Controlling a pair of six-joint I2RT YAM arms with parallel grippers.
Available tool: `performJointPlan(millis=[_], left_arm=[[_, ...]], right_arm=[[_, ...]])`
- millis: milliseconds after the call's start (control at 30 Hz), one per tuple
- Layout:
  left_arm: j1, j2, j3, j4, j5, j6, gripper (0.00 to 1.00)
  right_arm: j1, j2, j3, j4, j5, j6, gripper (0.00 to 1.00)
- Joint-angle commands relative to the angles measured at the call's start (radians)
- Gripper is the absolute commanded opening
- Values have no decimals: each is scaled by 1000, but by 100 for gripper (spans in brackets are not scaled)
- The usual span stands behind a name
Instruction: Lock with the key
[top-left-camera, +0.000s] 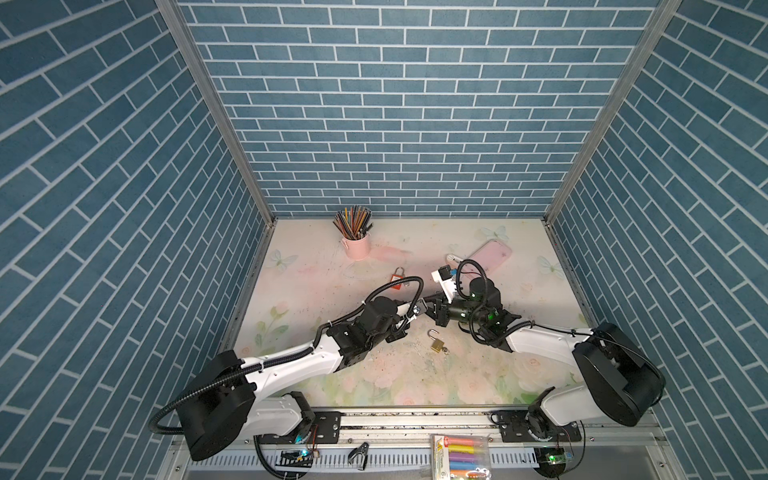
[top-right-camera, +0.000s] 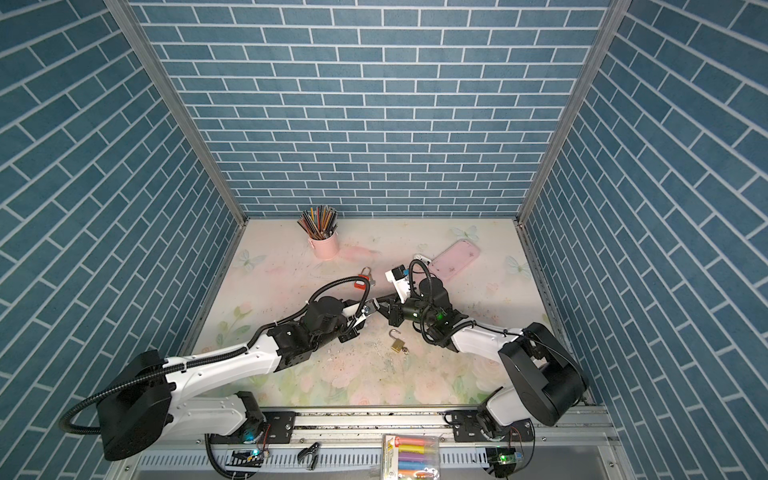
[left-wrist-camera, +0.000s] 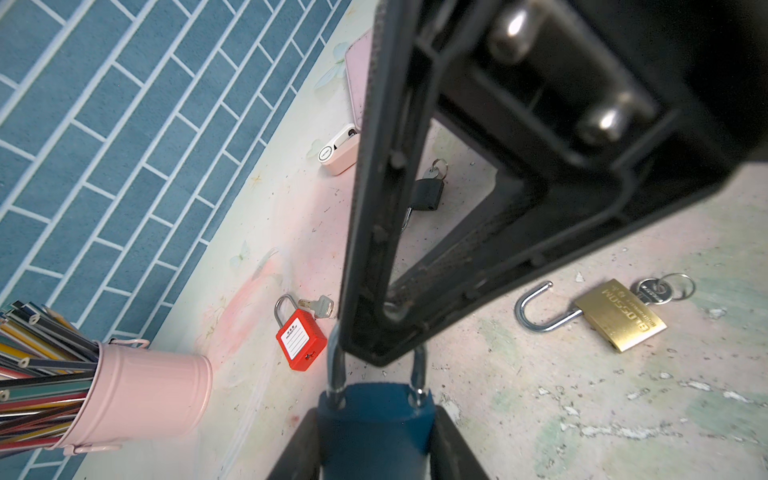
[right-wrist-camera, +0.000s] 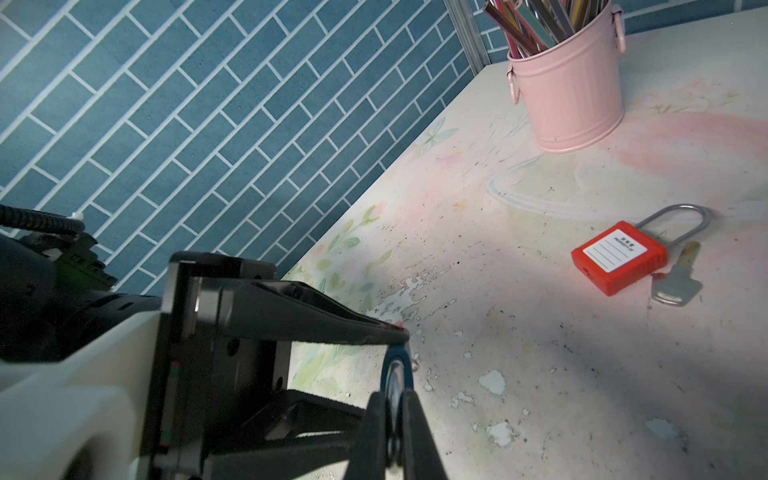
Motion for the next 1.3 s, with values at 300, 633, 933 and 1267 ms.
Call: performJointPlan(millis=[300, 633, 933, 1267], left_arm=[[8, -58, 207, 557, 169, -44, 0], [19, -43, 219, 601, 195, -47, 0], [32, -23, 213, 663, 201, -65, 0], [36, -67, 117, 609, 168, -98, 0]], right_arm=[[108, 159, -60, -162, -126, 24, 0], [141, 199, -93, -88, -114, 57, 0], [163, 248, -89, -62, -114, 71, 0], [140, 179, -58, -154, -88, 38, 0]])
